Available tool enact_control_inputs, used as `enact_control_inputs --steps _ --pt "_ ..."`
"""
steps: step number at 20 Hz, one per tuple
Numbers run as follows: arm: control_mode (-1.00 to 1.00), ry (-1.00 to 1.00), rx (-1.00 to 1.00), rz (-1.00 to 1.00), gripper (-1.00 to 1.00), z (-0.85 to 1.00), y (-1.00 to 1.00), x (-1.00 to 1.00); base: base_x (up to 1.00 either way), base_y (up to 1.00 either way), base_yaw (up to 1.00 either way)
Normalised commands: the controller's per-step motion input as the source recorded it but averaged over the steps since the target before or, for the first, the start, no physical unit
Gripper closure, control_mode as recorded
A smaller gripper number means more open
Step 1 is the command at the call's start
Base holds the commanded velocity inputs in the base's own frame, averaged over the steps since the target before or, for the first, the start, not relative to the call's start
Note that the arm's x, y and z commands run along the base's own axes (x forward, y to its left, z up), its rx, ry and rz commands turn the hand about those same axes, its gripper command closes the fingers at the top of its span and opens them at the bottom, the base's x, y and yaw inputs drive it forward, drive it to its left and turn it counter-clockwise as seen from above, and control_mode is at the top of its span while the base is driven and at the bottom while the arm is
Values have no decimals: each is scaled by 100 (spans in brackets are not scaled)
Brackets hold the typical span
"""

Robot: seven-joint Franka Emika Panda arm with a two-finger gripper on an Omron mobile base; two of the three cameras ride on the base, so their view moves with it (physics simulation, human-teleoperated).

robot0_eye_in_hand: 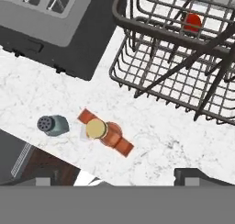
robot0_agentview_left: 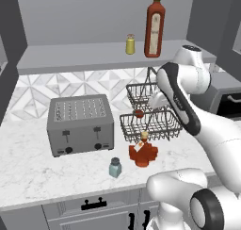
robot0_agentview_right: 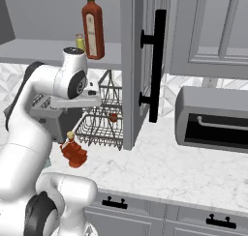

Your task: Put the shaker and condiment bottle from the counter next to their counterparts in the cabinet.

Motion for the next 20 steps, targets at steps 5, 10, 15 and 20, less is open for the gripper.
enact_control_inputs --steps 5,10,15,20 --pt "-100 -19 0 35 -100 -49 -17 -60 0 0 0" --pt "-100 -20 1 51 -100 -82 -1 -27 0 0 0" --pt "-100 -4 9 52 -100 -60 -13 6 0 0 0" --pt "-100 4 20 42 -100 -34 -49 32 0 0 0"
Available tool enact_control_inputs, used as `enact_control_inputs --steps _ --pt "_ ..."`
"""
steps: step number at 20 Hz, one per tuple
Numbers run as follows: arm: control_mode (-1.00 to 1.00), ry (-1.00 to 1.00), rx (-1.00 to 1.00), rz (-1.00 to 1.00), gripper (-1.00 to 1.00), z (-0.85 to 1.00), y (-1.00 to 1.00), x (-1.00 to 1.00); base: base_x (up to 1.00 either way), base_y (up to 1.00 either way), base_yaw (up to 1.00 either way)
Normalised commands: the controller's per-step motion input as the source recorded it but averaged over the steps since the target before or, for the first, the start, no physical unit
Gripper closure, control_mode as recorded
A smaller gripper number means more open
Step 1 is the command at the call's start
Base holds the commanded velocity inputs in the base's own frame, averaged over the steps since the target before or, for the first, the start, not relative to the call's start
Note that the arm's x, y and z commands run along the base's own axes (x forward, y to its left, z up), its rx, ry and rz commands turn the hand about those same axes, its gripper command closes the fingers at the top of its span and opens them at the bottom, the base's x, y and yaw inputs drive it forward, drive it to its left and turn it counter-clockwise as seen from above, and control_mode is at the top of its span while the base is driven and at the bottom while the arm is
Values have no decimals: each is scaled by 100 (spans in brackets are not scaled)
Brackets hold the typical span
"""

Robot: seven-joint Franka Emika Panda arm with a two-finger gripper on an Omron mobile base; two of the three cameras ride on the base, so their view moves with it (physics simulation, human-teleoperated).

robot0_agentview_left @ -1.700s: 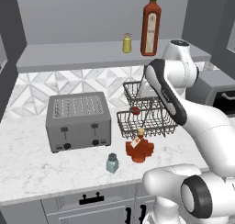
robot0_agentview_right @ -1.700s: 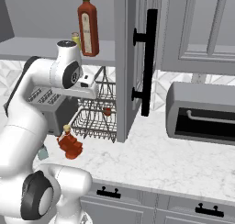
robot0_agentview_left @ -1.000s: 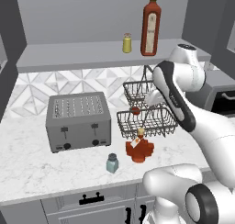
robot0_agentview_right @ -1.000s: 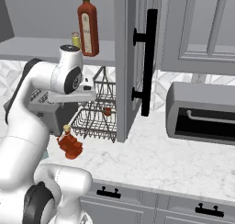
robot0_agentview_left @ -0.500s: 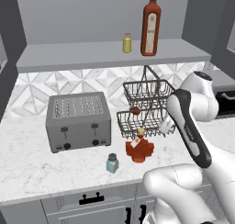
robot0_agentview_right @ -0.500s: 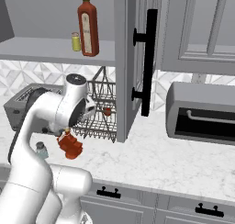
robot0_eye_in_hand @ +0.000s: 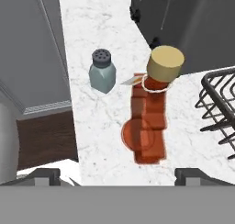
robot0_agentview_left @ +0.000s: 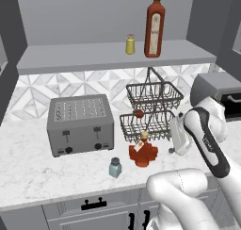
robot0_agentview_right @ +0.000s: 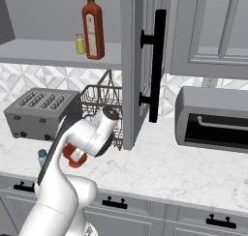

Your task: Put the shaker and condiment bottle from the counter next to their counterparts in the cabinet.

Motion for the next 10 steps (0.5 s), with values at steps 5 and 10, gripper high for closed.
enact_control_inputs --steps 5,10 --pt "-100 0 8 10 -100 -17 -12 10 0 0 0" --pt "-100 -4 12 2 -100 -23 2 0 0 0 0"
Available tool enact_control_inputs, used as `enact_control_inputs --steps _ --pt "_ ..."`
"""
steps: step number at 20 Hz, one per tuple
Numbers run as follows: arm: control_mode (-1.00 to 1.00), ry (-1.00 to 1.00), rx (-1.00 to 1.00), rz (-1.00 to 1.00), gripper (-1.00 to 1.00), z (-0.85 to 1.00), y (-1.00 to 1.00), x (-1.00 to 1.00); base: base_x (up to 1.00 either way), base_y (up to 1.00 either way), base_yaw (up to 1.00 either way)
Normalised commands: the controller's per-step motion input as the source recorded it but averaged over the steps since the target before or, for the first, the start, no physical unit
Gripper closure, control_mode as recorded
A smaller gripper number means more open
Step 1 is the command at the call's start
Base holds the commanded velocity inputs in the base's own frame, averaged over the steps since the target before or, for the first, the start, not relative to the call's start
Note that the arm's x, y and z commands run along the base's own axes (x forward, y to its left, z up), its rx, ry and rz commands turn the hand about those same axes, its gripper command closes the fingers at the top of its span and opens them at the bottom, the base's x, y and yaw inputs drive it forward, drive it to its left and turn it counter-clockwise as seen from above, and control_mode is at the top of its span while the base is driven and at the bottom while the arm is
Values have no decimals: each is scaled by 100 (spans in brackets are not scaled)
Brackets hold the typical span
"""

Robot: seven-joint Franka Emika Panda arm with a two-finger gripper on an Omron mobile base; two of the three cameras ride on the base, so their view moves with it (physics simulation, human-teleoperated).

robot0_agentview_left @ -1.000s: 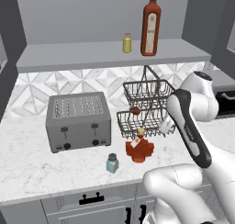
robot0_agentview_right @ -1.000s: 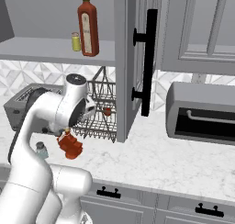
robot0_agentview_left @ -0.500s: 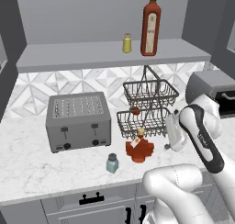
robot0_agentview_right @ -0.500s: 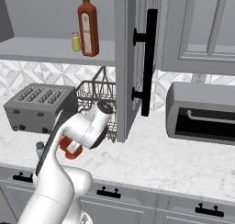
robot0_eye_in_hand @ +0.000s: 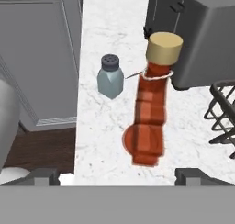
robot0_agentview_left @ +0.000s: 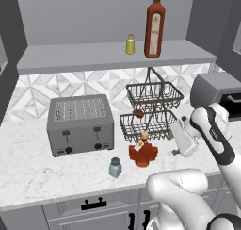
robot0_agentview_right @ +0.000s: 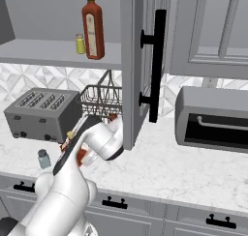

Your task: Put the shaker and condiment bottle from the counter next to their counterparts in the cabinet.

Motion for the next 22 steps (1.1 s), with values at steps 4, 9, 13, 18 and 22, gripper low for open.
enact_control_inputs --steps 4,9,13,18,22 --pt "-100 -1 14 0 -100 -41 3 0 0 0 0" --pt "-100 1 9 0 -100 -11 12 5 0 0 0" --pt "-100 10 13 -1 -100 -1 3 22 0 0 0" --pt "-100 16 17 -2 -100 -15 0 24 0 0 0" --pt "-100 11 17 -4 -100 -7 0 18 0 0 0"
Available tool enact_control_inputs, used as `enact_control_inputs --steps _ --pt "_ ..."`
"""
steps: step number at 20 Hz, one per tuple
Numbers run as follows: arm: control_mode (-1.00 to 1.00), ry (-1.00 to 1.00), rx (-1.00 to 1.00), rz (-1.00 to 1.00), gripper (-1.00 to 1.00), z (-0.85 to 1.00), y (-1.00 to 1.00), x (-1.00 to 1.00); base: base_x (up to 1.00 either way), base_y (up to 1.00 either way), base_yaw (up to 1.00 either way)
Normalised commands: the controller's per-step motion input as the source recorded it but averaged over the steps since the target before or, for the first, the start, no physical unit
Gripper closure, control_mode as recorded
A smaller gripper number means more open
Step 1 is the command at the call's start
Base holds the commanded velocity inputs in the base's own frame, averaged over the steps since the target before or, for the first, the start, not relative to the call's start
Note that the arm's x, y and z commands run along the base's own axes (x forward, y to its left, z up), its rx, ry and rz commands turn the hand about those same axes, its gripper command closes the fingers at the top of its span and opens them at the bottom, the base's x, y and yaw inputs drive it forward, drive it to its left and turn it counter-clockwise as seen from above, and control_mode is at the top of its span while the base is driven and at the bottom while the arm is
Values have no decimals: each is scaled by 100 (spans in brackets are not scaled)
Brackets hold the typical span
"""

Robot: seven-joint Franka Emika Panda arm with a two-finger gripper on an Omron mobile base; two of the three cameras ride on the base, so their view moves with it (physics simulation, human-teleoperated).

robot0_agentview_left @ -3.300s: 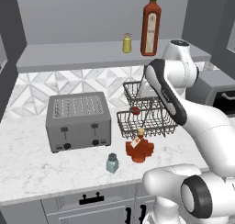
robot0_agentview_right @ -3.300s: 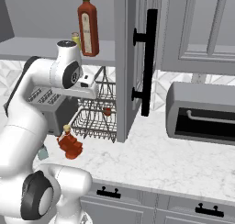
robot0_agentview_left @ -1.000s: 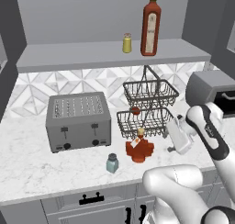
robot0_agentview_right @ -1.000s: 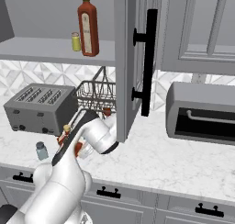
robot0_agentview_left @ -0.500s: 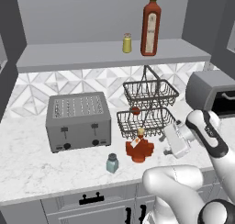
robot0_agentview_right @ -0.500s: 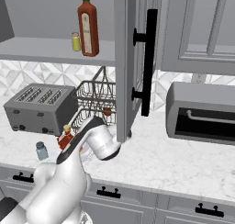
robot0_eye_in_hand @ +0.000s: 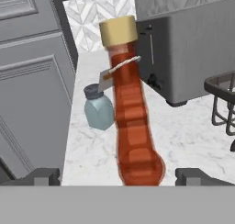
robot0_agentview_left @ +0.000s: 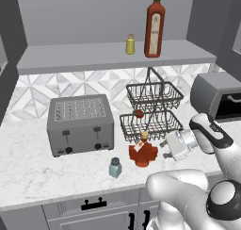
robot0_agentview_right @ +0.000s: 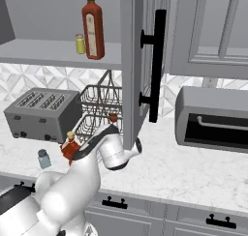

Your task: Put the shaker and condiment bottle from the counter next to their counterparts in the cabinet.

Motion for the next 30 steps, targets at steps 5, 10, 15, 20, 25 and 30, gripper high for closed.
enact_control_inputs --steps 5,10,15,20,25,30 --pt "-100 4 10 -2 -100 0 0 6 0 0 0" --pt "-100 0 1 -3 -100 0 11 0 0 0 0" --pt "-100 -1 0 -9 -100 -3 21 0 0 0 0" --pt "-100 -10 0 -12 -100 -21 3 0 0 0 0" --pt "-100 -8 0 -10 -100 -16 20 0 0 0 0" --pt "-100 0 0 -3 -100 -5 10 4 0 0 0"
